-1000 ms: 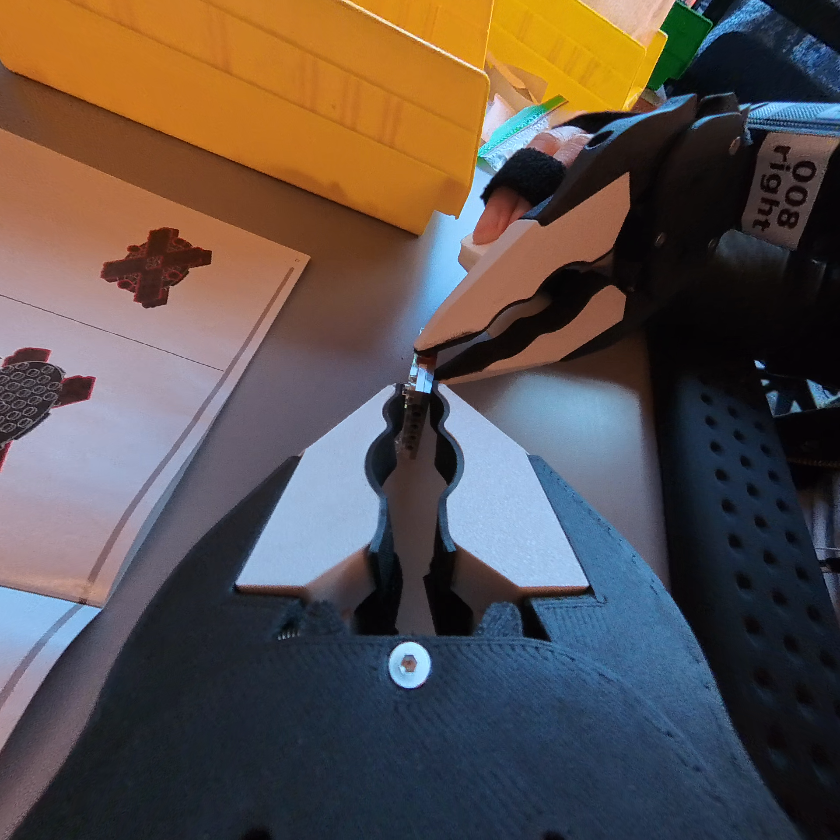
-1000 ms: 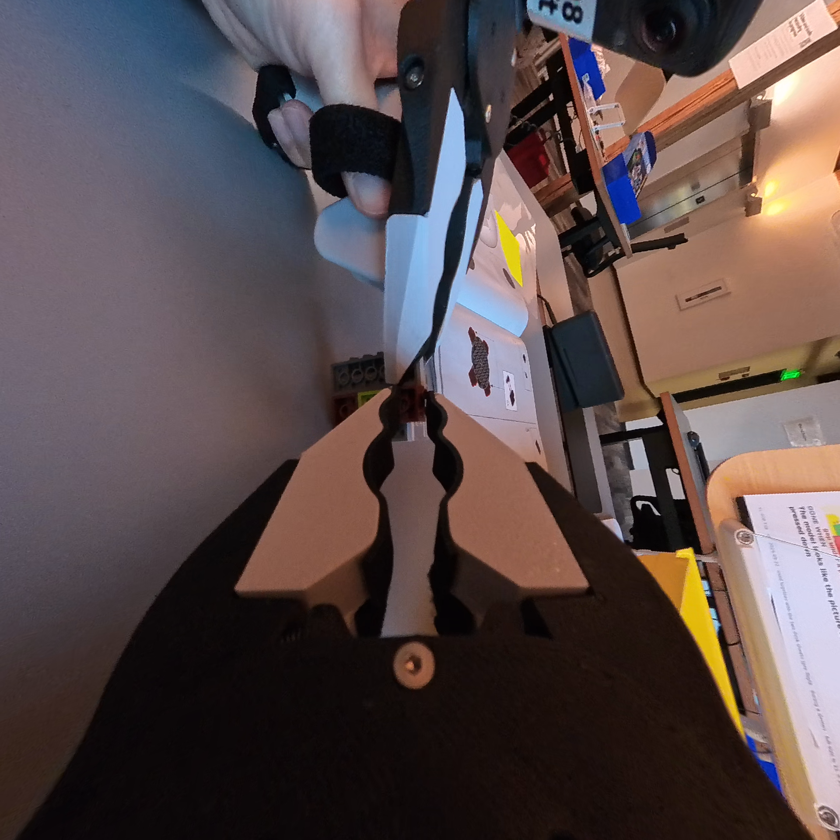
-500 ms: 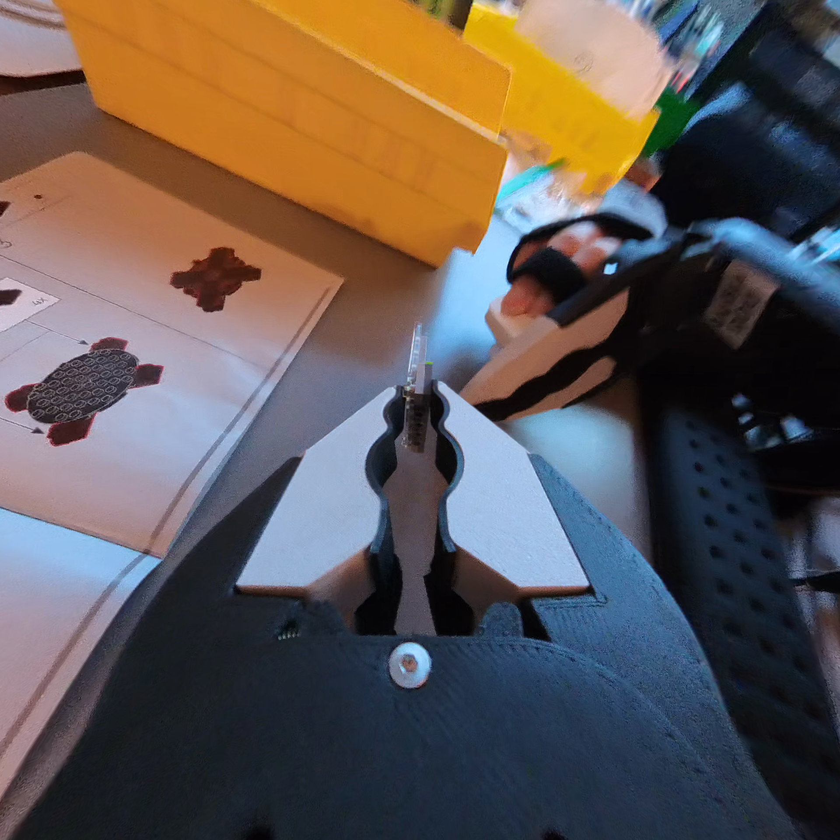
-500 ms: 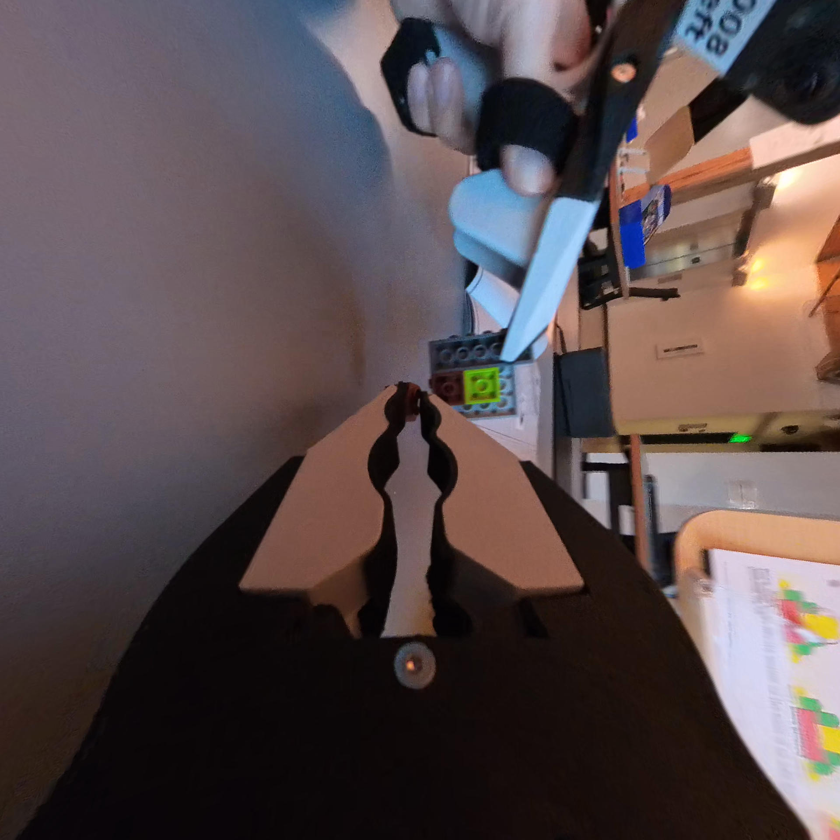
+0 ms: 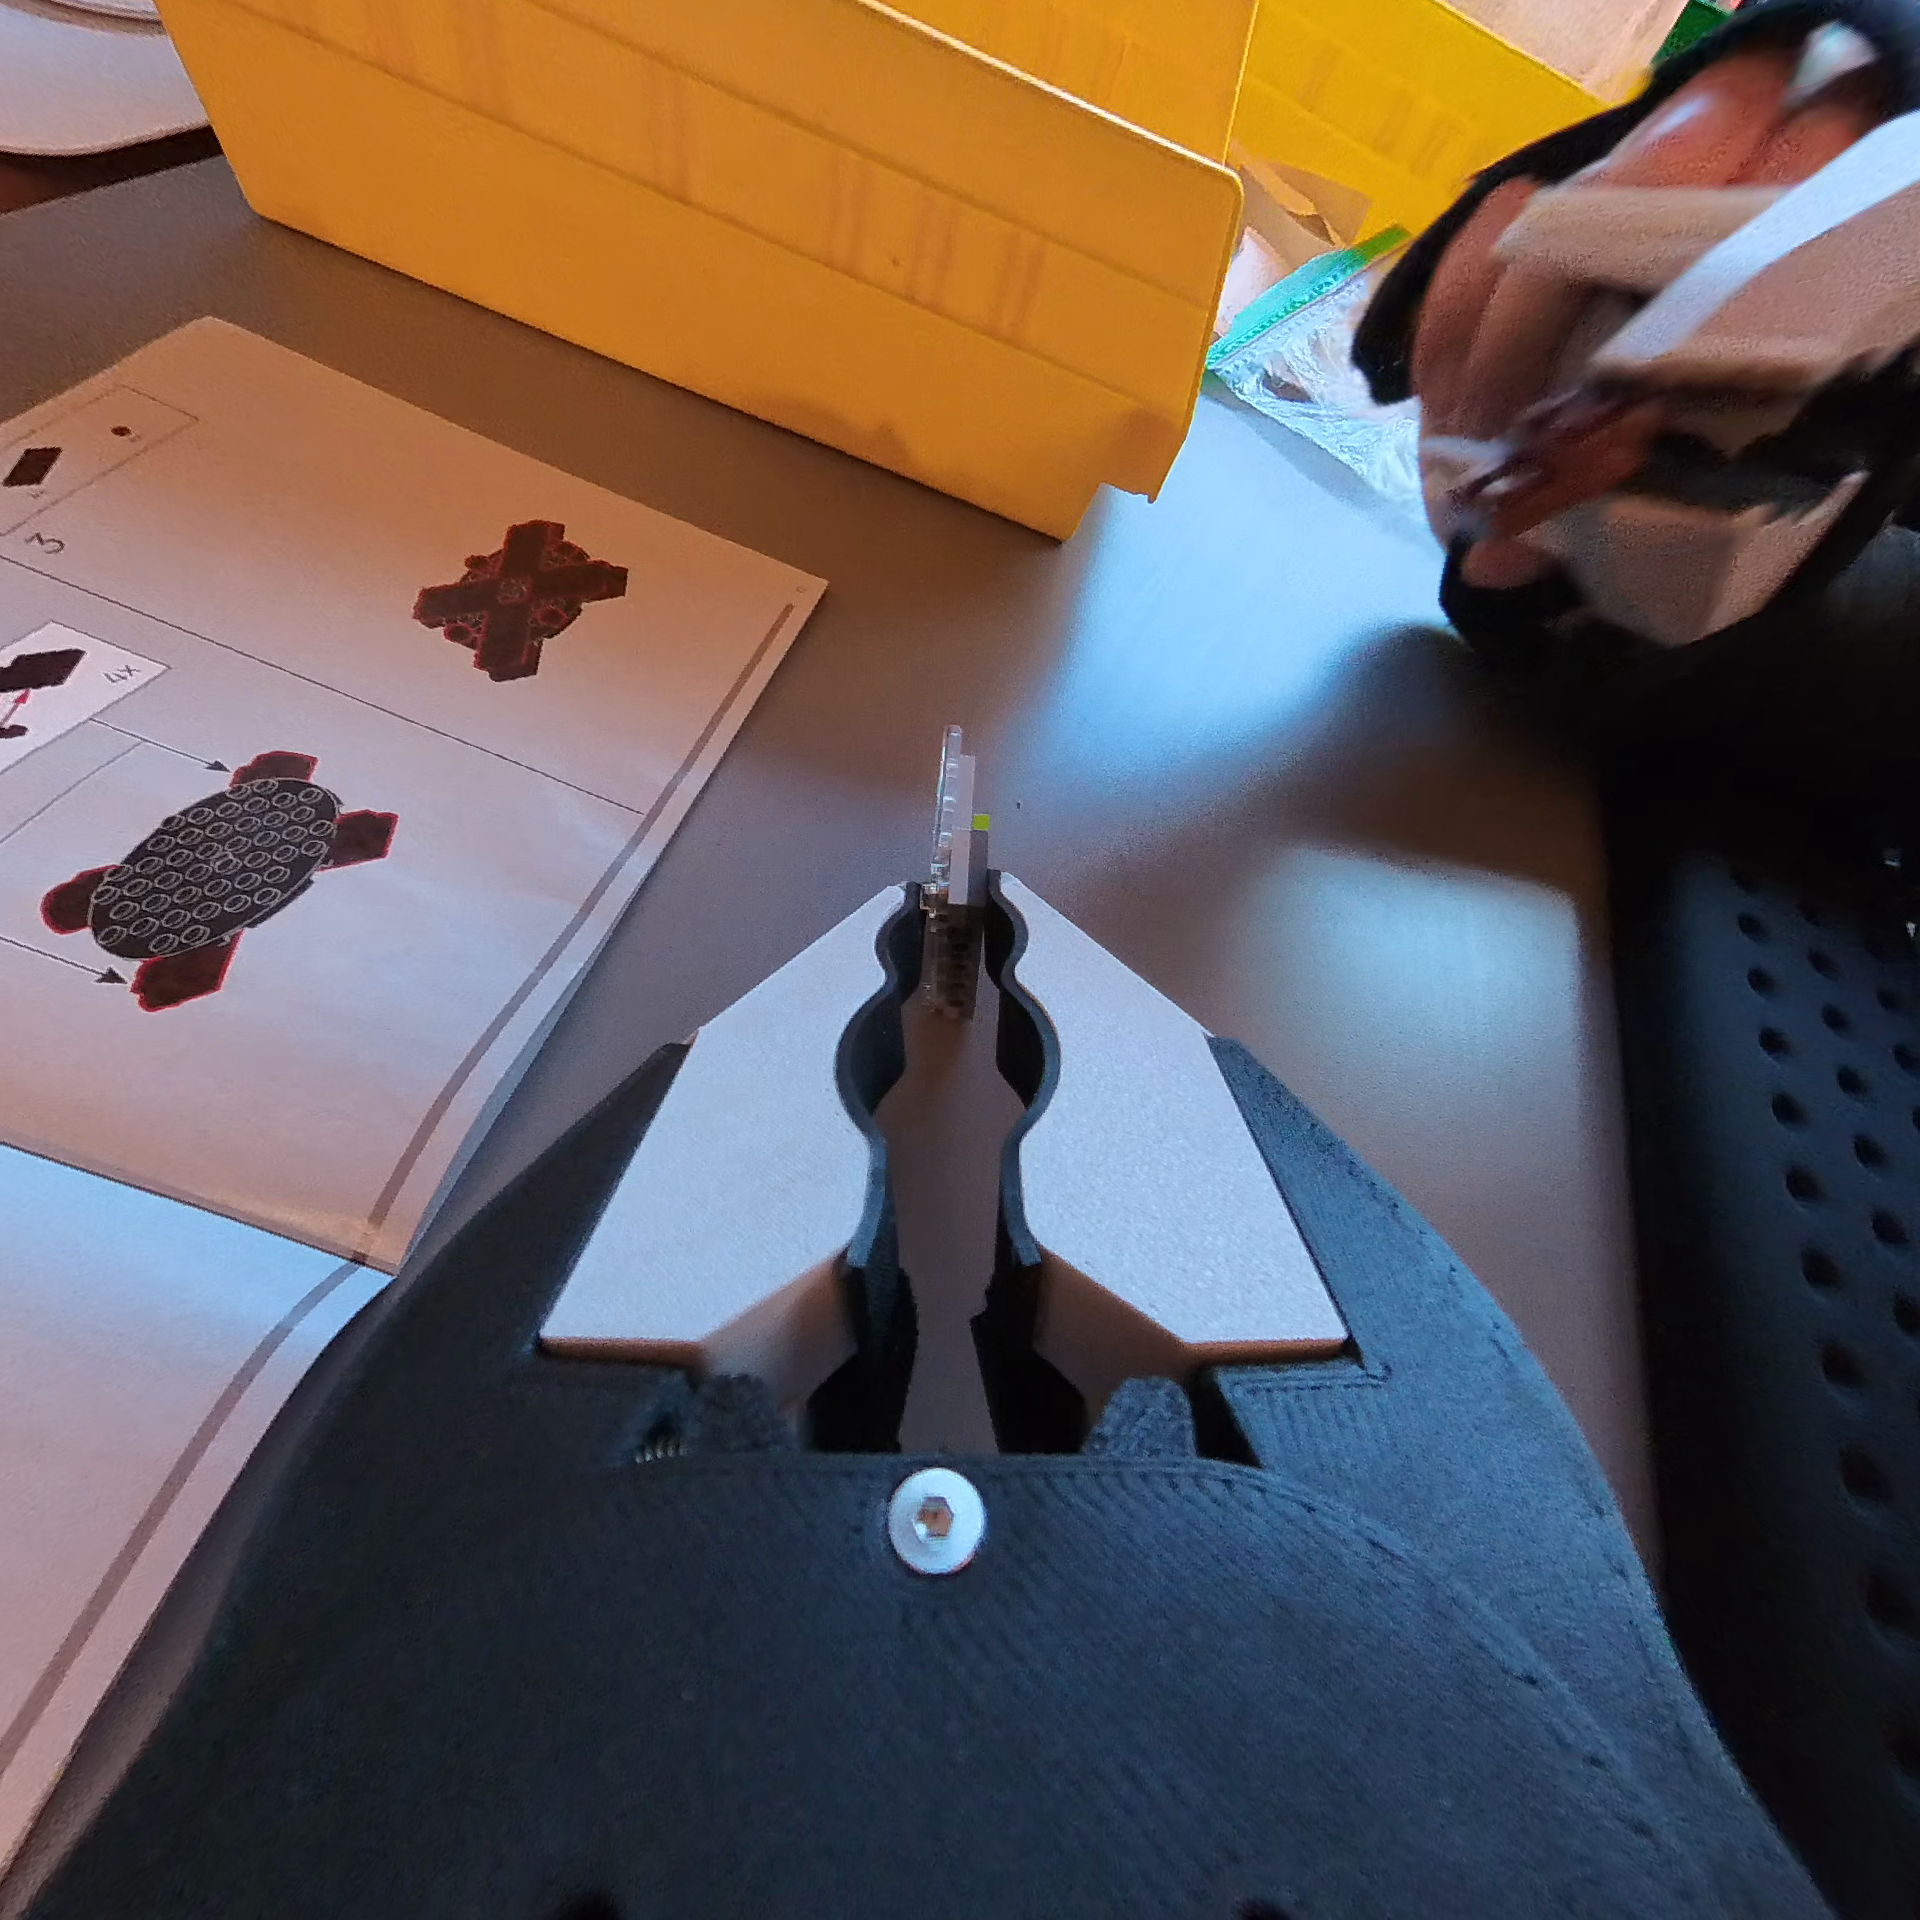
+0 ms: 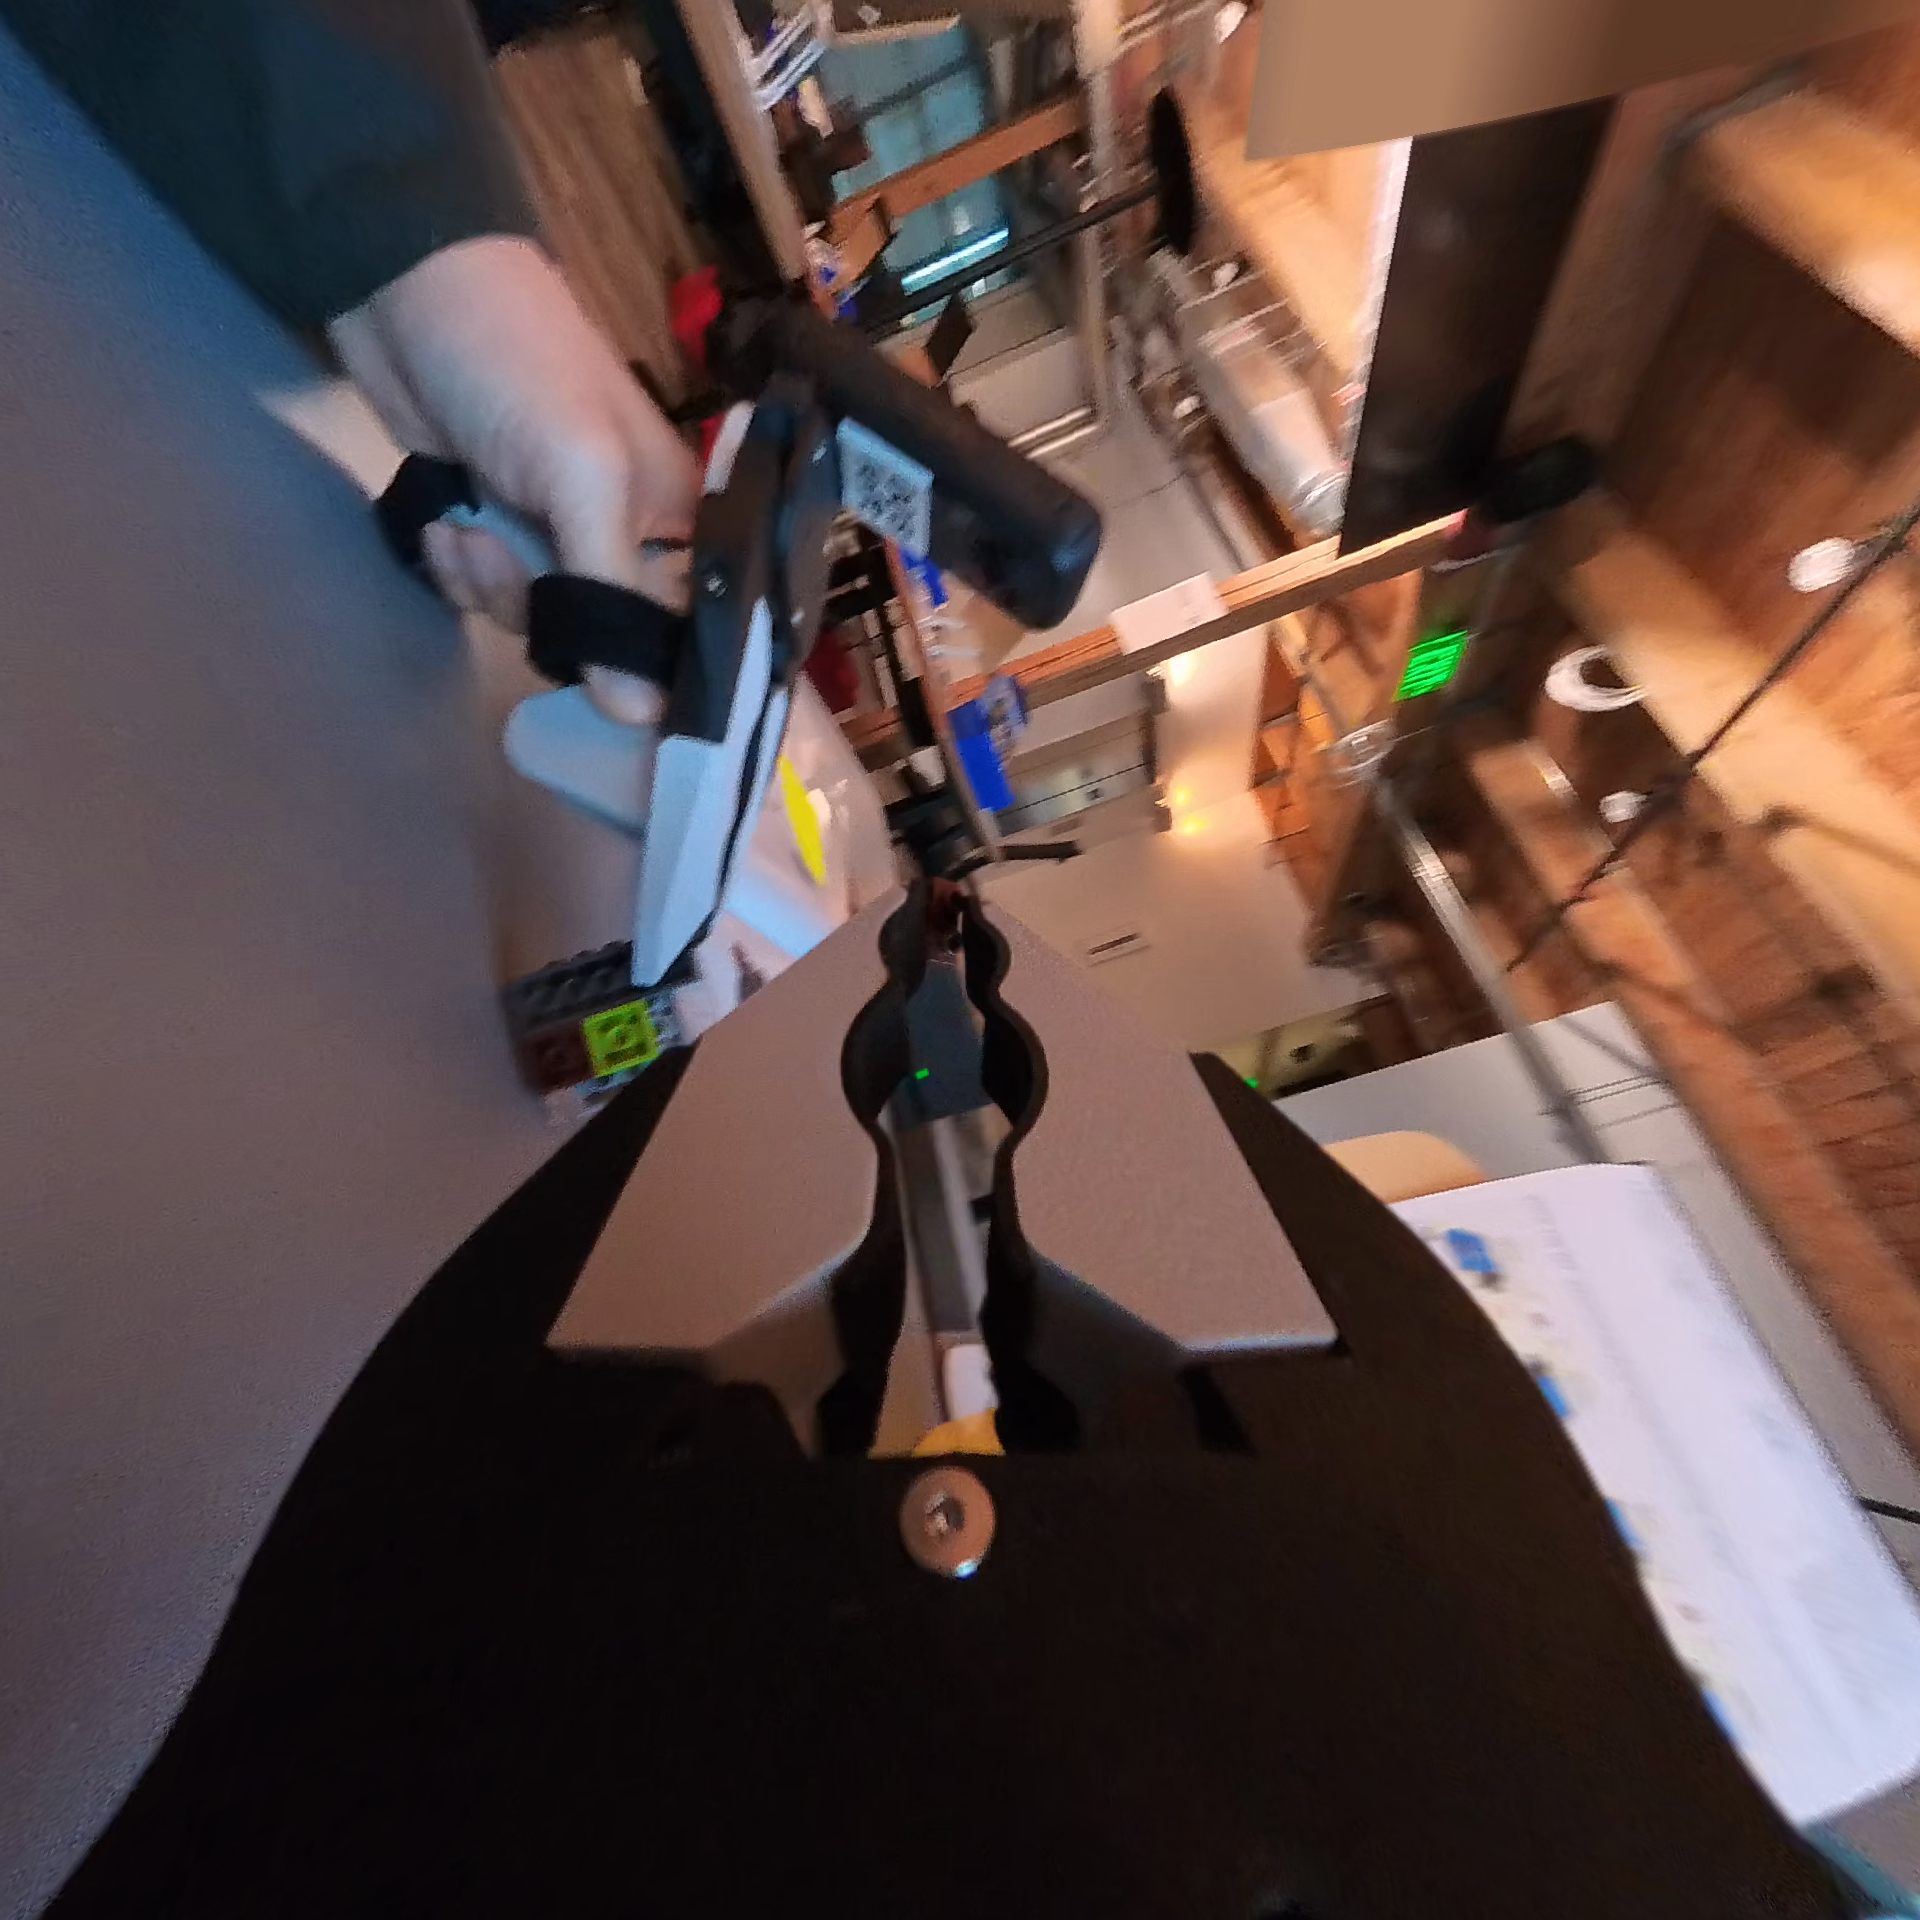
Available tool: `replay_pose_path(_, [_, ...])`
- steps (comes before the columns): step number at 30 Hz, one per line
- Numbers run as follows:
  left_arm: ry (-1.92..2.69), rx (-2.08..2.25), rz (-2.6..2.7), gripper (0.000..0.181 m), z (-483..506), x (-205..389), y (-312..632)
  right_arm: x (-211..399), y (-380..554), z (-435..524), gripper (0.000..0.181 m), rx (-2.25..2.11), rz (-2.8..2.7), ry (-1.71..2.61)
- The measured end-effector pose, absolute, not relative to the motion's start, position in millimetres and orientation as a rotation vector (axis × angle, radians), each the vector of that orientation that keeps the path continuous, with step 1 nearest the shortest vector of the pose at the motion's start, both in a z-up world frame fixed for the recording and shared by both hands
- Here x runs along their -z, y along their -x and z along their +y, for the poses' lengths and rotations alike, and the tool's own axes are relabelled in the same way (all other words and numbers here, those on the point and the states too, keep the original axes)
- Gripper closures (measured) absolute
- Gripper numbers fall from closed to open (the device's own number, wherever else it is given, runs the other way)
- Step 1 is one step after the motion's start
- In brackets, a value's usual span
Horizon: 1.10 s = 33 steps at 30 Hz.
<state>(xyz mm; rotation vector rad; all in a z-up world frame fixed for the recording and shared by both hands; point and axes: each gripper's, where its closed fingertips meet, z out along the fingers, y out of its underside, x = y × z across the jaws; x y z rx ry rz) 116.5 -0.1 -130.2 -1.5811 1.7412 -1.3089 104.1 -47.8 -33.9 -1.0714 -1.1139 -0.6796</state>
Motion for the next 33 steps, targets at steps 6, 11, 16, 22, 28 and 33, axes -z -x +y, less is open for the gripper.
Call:
replay_pose_path(6, [1.590, 1.318, 1.734, 0.171, 0.8, 130.3, -116.9, 2.6, -78.6, -68.6, 0.177, 0.929, -1.144, 0.817])
replay_pose_path(11, [1.590, 1.320, 1.735, 0.171, 0.8, 130.3, -117.2, -15.4, -46.4, -90.1, 0.177, 1.103, -1.191, 0.593])
replay_pose_path(16, [1.582, 1.314, 1.741, 0.171, 0.3, 130.3, -117.3, -13.7, -39.4, -92.8, 0.177, 1.102, -1.206, 0.569])
replay_pose_path(22, [1.591, 1.325, 1.741, 0.172, 0.3, 130.6, -117.4, -31.9, -78.3, -82.7, 0.177, 0.776, -0.943, 0.844])
replay_pose_path(28, [1.596, 1.338, 1.749, 0.172, -1.0, 131.1, -118.1, -54.4, -269.3, -71.1, 0.177, 0.713, -0.223, 1.302])
replay_pose_path(33, [1.595, 1.347, 1.755, 0.172, -2.1, 131.1, -118.0, -2.7, -310.6, -53.3, 0.176, -0.040, 0.137, 1.541])
